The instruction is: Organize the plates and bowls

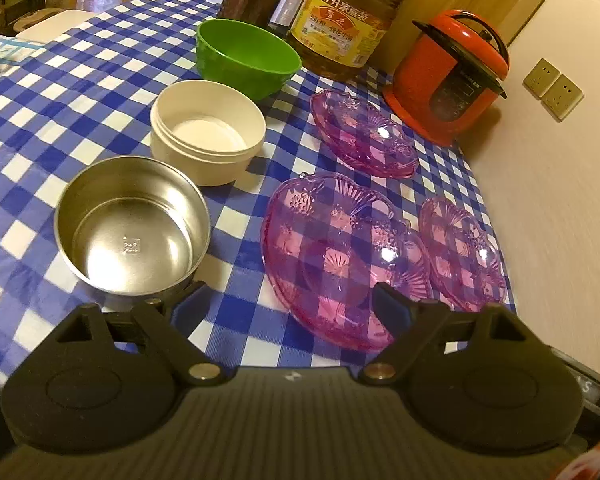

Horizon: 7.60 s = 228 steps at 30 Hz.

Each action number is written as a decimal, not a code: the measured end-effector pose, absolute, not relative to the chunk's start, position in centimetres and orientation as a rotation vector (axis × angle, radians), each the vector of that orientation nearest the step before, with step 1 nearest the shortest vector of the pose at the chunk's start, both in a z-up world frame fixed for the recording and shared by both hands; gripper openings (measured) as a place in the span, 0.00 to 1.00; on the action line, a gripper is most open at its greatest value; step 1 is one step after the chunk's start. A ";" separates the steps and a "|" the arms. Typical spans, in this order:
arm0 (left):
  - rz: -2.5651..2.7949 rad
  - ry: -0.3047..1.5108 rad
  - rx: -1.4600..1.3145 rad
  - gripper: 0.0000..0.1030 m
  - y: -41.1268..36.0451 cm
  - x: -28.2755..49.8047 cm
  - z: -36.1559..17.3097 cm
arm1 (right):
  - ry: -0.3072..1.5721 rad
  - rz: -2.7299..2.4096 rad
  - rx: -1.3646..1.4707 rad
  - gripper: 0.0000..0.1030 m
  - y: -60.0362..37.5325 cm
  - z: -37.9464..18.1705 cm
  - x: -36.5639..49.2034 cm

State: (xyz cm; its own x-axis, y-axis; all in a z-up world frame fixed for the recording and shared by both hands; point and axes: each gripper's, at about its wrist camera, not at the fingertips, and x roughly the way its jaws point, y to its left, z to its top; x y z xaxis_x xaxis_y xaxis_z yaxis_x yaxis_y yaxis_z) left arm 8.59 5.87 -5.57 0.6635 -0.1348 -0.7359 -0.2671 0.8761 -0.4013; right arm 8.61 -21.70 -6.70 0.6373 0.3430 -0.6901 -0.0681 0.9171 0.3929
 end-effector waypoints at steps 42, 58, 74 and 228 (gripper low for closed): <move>0.077 0.872 -0.455 0.10 5.6 11.1 -6.7 | 0.873 0.321 0.385 0.13 -19.2 -9.6 12.1; -0.090 0.817 -0.409 0.10 -1.8 15.2 -2.9 | 0.747 0.221 0.418 0.13 -26.0 -5.2 11.4; -0.142 0.869 -0.387 0.10 -6.6 20.5 -5.5 | 0.742 0.113 0.434 0.13 -30.8 -7.7 15.9; 0.079 0.791 -0.463 0.14 6.0 31.5 -10.6 | 0.828 0.272 0.330 0.10 -16.8 -10.9 35.2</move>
State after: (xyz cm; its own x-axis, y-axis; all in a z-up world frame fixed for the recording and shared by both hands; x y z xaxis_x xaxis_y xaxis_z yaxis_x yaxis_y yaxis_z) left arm 31.54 6.01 -10.63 0.7060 -0.1020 -0.7008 -0.2388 0.8973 -0.3713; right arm 35.23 -16.82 -10.88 0.6467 0.3614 -0.6717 -0.1072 0.9150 0.3891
